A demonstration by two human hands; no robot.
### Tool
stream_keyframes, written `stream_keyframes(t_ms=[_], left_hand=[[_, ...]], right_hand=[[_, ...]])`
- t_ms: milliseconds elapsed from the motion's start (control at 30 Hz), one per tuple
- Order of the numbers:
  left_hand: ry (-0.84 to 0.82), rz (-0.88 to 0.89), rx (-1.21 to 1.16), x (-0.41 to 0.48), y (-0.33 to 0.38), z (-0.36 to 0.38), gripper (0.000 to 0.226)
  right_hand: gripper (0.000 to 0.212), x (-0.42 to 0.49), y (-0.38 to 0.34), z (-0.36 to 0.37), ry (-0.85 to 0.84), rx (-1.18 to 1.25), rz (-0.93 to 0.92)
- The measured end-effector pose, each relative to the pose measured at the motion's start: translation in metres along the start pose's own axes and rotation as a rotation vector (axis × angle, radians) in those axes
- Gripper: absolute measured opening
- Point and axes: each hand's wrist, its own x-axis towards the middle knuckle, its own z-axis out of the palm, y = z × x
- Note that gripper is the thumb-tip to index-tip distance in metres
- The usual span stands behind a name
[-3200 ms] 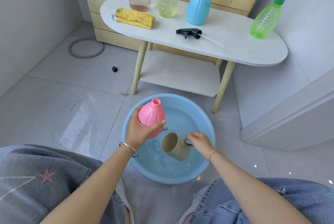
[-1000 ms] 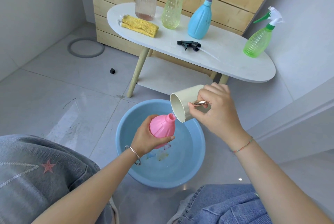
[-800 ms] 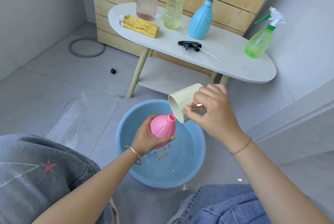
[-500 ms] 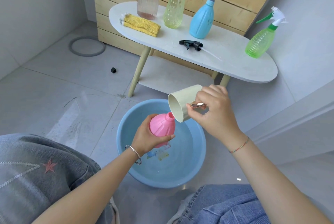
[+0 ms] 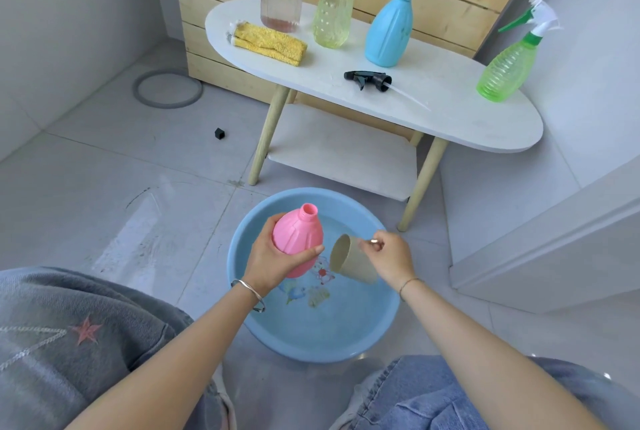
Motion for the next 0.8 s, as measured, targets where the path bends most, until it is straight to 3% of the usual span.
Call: stream_keyframes(t_ms=[300,433,600,800], left_hand=[[0.034,-0.016,0.004,0.002,0.000,-0.006,0.066],[0.043,-0.011,0.017,0.004,-0.003,-0.006,0.067],[0.055,-0.017,0.011,0.007,-0.004,-0.006,0.066],[0.082,-0.010,-0.001,0.008,-0.003,-0.009,0.072]], right_hand=[[0.022,-0.007,0.029,0.057,-0.284,-0.528,-0.149],[0.029,-0.008,0.036,0.064,-0.336,-0.605,-0.180],[0.014,-0.009,0.034,0.074,-0.403,-0.549,-0.178],[0.039,-0.015,0.032,0.082,-0.402,-0.253,-0.017]])
